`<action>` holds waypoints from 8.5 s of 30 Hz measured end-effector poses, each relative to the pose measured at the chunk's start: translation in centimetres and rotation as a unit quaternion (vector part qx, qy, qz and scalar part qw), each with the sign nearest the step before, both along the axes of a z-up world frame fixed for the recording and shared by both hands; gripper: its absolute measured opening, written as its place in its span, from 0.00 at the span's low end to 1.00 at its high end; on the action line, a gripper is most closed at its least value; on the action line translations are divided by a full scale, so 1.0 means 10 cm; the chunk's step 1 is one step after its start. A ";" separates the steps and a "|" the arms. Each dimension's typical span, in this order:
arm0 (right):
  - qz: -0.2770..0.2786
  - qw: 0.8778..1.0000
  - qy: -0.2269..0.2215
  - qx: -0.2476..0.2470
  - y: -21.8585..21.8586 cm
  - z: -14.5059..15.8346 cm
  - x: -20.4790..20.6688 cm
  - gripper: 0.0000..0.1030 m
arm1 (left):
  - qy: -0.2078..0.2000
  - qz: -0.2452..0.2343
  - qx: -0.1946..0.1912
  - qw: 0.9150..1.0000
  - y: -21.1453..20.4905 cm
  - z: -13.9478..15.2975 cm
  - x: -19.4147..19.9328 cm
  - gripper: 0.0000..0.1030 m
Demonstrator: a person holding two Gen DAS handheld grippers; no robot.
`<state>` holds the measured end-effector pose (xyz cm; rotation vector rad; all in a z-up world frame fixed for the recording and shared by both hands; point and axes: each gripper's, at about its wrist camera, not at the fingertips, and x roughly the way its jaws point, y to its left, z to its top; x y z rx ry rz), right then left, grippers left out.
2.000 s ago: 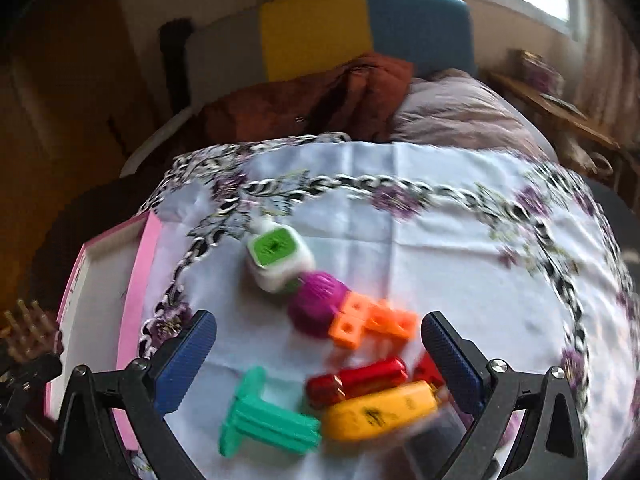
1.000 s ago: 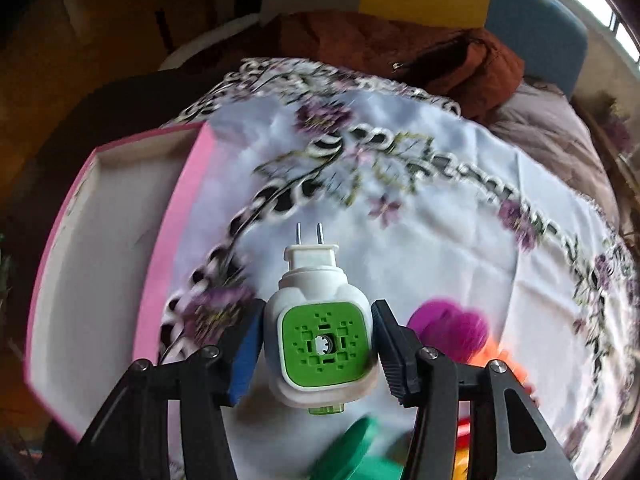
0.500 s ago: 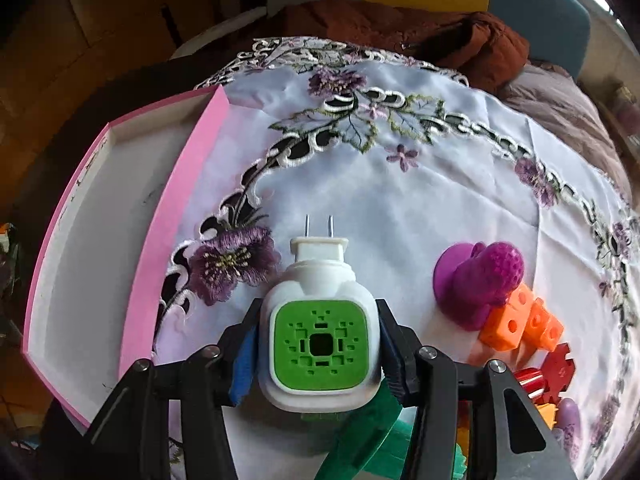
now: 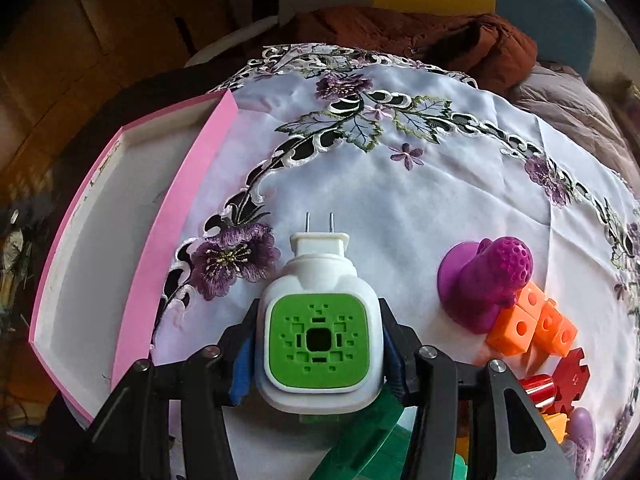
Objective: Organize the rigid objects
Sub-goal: 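Lower the comb into the pink tray and open the left tool, then carry the white green-faced plug over the pink tray with the right tool, then lower the plug into the tray and open the right tool, then move both tools back toward the toys on the tablecloth, then grasp the green spool-shaped piece with the left tool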
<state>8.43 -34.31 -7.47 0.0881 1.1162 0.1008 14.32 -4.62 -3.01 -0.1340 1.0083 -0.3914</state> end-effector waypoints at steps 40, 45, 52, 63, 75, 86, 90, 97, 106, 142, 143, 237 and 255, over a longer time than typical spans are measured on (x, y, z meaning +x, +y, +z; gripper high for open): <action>-0.001 1.000 -0.006 -0.017 0.05 0.00 -0.01 0.51 | -0.037 0.022 0.089 0.995 0.18 0.12 -0.09 0.52; -0.009 1.000 -0.010 -0.006 0.02 -0.01 -0.01 0.56 | -0.045 0.047 0.091 0.994 0.28 0.14 -0.43 0.52; -0.025 1.000 -0.009 -0.005 0.03 -0.01 -0.01 0.60 | -0.053 0.056 0.093 0.993 0.34 0.10 -0.78 0.52; -0.060 0.998 0.002 -0.017 0.08 -0.02 0.00 0.69 | -0.047 0.045 0.085 0.994 0.36 0.01 -0.92 0.52; -0.072 0.996 0.008 -0.049 0.11 0.01 -0.01 0.52 | -0.044 0.055 0.077 0.995 0.49 -0.04 -0.98 0.52; -0.073 0.994 0.007 -0.079 0.20 0.02 -0.02 0.51 | -0.052 0.057 0.069 0.995 0.54 0.01 -1.05 0.52; -0.076 0.994 0.007 -0.083 0.21 0.04 -0.03 0.51 | -0.056 0.055 0.069 0.995 0.54 0.03 -1.08 0.52; -0.084 0.993 0.004 -0.083 0.19 0.09 -0.05 0.51 | -0.056 0.054 0.066 0.995 0.54 0.04 -1.11 0.52; -0.090 0.993 -0.035 -0.072 0.25 0.39 -0.07 0.51 | -0.057 0.051 0.065 0.995 0.53 0.05 -1.12 0.52; 0.060 0.997 0.006 0.049 2.12 0.29 0.63 0.51 | -0.032 0.087 0.050 0.994 0.88 -0.10 -1.02 0.52; 0.061 0.997 0.015 0.054 2.17 0.23 0.69 0.51 | -0.031 0.088 0.050 0.994 0.89 -0.11 -1.01 0.52; -0.405 0.899 -0.156 0.057 -1.86 0.80 -1.29 0.91 | 0.024 -0.282 0.052 0.958 -2.65 -0.41 -1.16 0.56; -0.331 0.934 -0.071 0.111 -1.74 0.66 -1.16 0.84 | -0.017 -0.304 0.047 0.951 -2.40 -0.43 -1.41 0.56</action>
